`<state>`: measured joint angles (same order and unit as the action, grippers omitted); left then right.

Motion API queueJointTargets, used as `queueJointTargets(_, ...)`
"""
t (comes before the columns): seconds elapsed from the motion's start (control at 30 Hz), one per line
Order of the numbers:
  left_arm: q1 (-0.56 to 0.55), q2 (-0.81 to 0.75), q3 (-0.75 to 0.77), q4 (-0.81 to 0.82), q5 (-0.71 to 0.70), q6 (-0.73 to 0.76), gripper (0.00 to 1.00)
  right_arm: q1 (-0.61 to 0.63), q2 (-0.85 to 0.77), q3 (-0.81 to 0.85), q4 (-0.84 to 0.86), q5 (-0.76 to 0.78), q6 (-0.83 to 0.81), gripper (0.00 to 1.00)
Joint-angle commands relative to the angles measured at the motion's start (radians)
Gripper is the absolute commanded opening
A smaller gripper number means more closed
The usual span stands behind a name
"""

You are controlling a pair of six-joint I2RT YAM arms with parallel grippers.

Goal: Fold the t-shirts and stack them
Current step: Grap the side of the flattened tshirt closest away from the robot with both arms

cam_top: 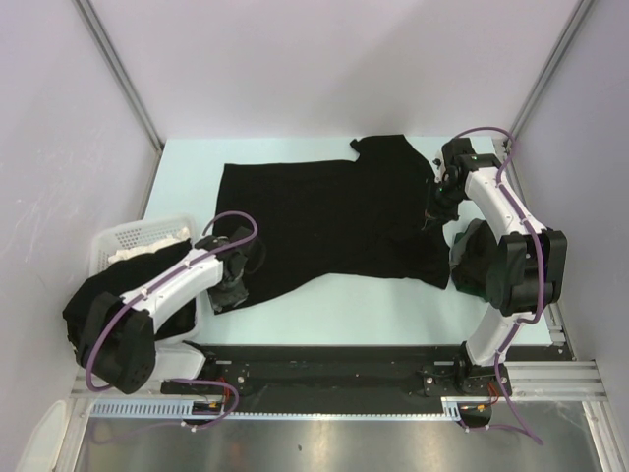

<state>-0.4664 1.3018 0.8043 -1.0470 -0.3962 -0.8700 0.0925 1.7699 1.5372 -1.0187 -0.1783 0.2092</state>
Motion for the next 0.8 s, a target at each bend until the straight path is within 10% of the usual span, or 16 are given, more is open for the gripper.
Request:
queueJointTargets(0.0,-0.017,0.014,-0.019,-0.045,-0.046,-0.109,0.42,0.007,-0.027,-0.003,0.008,-0.021,0.004,0.0)
queueJointTargets(0.77,-0.12,0.016,-0.165,0.219,-0.182,-0.192,0.43,0.032,-0.046,-0.022,0.002,-0.013,-0.001,0.0)
